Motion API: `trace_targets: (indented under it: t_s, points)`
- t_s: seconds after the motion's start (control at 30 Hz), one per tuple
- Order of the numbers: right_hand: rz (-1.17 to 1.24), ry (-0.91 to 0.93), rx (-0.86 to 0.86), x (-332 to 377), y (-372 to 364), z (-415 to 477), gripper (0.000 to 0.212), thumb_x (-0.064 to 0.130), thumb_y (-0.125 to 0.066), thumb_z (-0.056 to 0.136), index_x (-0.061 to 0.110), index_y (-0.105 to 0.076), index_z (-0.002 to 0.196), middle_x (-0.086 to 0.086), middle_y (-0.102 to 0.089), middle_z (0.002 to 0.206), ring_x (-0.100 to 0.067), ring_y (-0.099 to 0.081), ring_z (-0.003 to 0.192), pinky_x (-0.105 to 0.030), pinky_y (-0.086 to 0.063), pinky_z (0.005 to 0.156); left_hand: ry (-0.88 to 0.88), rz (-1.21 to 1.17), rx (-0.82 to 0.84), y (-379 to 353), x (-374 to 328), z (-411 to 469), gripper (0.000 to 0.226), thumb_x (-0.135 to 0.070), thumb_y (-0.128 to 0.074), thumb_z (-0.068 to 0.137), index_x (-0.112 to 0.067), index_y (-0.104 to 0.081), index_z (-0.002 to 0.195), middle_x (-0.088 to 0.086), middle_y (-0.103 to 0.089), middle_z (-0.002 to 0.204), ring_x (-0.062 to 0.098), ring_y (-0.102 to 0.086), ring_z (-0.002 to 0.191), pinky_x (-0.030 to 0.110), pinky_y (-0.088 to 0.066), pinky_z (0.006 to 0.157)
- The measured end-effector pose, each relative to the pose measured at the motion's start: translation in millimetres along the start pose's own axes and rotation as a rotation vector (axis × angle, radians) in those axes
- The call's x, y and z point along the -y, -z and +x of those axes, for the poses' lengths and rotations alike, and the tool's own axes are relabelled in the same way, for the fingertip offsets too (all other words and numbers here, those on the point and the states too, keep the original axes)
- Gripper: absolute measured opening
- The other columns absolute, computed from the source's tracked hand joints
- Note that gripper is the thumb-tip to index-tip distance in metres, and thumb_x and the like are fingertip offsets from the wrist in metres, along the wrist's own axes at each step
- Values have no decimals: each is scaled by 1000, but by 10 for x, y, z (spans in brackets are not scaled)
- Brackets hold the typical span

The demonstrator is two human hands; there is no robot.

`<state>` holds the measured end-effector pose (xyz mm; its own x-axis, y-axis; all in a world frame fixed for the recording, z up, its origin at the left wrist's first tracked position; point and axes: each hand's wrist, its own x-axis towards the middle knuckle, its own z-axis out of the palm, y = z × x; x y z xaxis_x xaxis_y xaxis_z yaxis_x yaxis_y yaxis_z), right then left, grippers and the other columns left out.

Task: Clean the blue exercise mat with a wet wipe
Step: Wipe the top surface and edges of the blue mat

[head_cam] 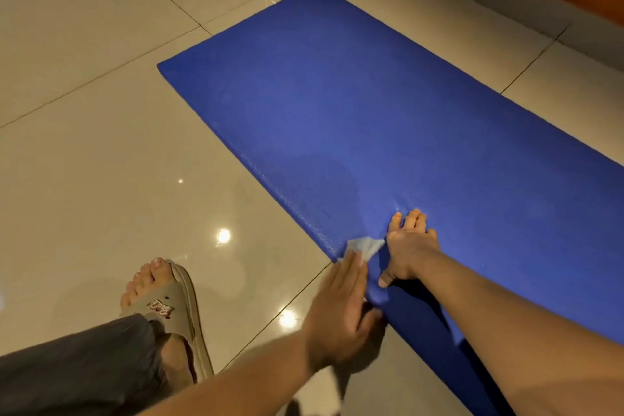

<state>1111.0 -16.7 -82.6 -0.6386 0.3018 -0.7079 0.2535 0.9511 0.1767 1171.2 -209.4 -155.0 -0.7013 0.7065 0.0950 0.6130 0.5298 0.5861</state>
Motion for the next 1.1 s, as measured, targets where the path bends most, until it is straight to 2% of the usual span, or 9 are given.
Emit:
trace_targets:
  t_s: [0.1,0.17,0.27,0.43,0.57,0.7,0.83,0.97,1.1]
  points:
    - [135,49,-9,-252,-133,-142,135,64,-77,77,11,15,159,-19,21,165,-35,14,155,-50,-15,123,-157,120,62,341,291,185,74,-52,-32,106,-18,0,164,-4,0,171,13,-4,157,37,-13,128]
    - [175,-41,5,-372,-217,-217,130,64,-78,76,8,4,161,-18,4,167,-34,-3,155,-48,-25,120,-58,158,56,623,705,431,72,-52,-37,104,-21,-12,164,-2,-13,170,17,-14,157,37,-16,126]
    - [230,-299,86,-538,-354,-421,143,75,-81,61,5,-5,159,-21,-20,158,-38,-28,147,-48,-41,111,151,299,117,896,1000,693,68,-49,-27,104,-4,-32,156,15,-32,163,33,-32,149,42,-27,123]
    - [142,-254,131,-577,-582,-535,150,73,-79,67,0,17,156,-29,11,164,-44,1,154,-48,-34,117,-50,136,175,555,462,382,56,-19,-50,98,2,-40,150,22,-34,158,39,-41,140,38,-34,117]
    - [94,-256,134,-529,-525,-482,150,72,-80,66,-5,13,155,-34,3,162,-48,-4,152,-46,-34,118,-242,278,405,442,334,272,65,-17,-54,98,-4,-30,158,17,-28,164,32,-32,149,39,-39,116]
    - [2,-214,117,-513,-480,-474,140,72,-78,69,-5,-1,157,-30,-9,163,-52,-12,149,-52,-28,121,-311,419,392,773,395,573,52,-19,-50,102,-10,-40,152,12,-57,133,31,-58,115,42,-53,87]
    - [10,-225,97,-515,-553,-391,146,74,-79,64,-7,-1,157,-33,-10,162,-55,-14,148,-54,-32,118,64,294,474,1024,333,879,29,-18,-53,93,-13,-64,120,8,-71,104,29,-67,91,42,-57,80]
    - [67,-279,93,-469,-614,-263,155,75,-85,55,-9,-2,156,-40,-11,158,-59,-15,145,-53,-41,112,521,-88,363,965,378,1027,11,-20,-74,91,-15,-74,101,4,-75,102,19,-70,90,31,-56,82]
    - [88,-289,93,-465,-613,-265,157,71,-87,54,-13,0,154,-43,-9,156,-60,-15,145,-54,-39,113,505,283,136,942,476,1047,17,-27,-69,92,-19,-71,107,8,-60,112,27,-64,90,35,-53,77]
